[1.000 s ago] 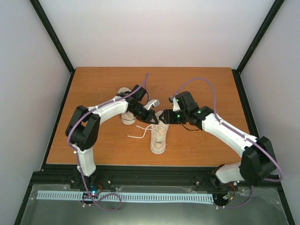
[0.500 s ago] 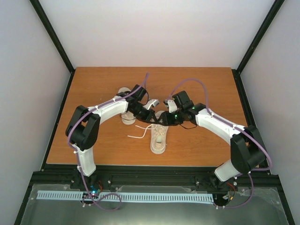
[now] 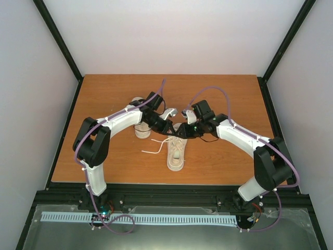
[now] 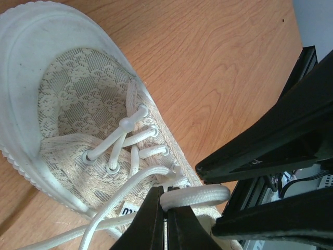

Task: Tie the shoes
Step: Wrap the shoelace around the shoelace.

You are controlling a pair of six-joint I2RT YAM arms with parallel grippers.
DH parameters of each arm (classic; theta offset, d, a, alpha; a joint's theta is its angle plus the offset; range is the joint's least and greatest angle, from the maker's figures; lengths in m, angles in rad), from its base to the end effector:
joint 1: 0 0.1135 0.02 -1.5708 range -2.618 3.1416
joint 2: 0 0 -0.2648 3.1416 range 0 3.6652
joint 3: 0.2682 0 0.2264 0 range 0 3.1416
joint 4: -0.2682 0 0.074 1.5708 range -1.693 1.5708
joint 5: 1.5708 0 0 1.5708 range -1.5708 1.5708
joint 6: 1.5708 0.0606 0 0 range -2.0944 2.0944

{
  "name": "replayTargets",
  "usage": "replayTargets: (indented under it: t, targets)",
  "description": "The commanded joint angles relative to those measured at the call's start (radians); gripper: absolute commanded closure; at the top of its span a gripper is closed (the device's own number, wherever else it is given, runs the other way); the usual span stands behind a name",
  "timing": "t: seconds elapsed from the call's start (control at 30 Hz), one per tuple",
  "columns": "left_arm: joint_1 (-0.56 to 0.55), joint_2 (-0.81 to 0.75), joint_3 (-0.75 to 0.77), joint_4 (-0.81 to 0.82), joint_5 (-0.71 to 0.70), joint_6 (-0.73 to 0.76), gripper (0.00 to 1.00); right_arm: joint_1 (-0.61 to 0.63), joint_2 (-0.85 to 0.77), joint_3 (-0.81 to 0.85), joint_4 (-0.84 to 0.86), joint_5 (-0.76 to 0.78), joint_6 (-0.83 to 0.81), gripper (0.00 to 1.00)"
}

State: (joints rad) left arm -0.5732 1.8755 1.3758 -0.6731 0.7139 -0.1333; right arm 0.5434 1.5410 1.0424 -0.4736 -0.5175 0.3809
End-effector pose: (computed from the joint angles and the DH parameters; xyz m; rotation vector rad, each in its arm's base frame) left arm 0.2862 -0.2320 0.2037 0.8130 2.6752 -1.1701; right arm 0.2446 0.1828 0.2218 -0.4323 2.6332 0.9960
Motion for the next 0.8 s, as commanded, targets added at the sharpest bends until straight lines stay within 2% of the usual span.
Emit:
replayTargets:
  t: [0.0, 0.13, 0.2, 0.23, 0.3, 0.33, 0.4, 0.57, 0.67, 0.77]
  targets:
    - [0.001, 0.006, 0.041, -0.019, 0.004, 0.027, 0.98, -0.006, 0.017, 0.032, 0.031, -0.019, -0.021, 0.8]
    - [0.001, 0.002, 0.032, -0.018, 0.01, 0.032, 0.95, -0.006, 0.018, 0.036, 0.037, -0.017, -0.025, 0.95]
    - [0.001, -0.004, 0.029, -0.018, -0.001, 0.032, 0.88, -0.007, 0.013, 0.035, 0.042, -0.018, -0.028, 0.97]
    - [0.001, -0.01, 0.029, -0.022, -0.013, 0.032, 0.77, -0.007, 0.01, 0.032, 0.041, -0.015, -0.029, 0.97]
    - [0.001, -0.038, 0.015, -0.024, -0.063, 0.028, 0.5, -0.007, 0.002, 0.032, 0.029, -0.013, -0.034, 0.97]
    - [0.001, -0.064, -0.006, -0.01, -0.094, 0.022, 0.4, -0.006, -0.002, 0.031, 0.023, -0.013, -0.035, 0.97]
    - [0.001, -0.159, -0.07, 0.033, -0.163, 0.01, 0.32, -0.006, -0.006, 0.023, 0.017, -0.019, -0.039, 0.97]
    - [-0.009, -0.344, -0.263, 0.09, -0.354, 0.032, 0.31, -0.007, 0.005, 0.018, 0.009, -0.047, -0.047, 0.97]
    - [-0.035, -0.385, -0.346, 0.064, -0.466, 0.043, 0.35, -0.006, 0.012, 0.022, 0.006, -0.053, -0.054, 0.97]
    - [-0.05, -0.398, -0.39, 0.067, -0.5, 0.054, 0.36, -0.006, 0.021, 0.025, 0.01, -0.065, -0.055, 0.97]
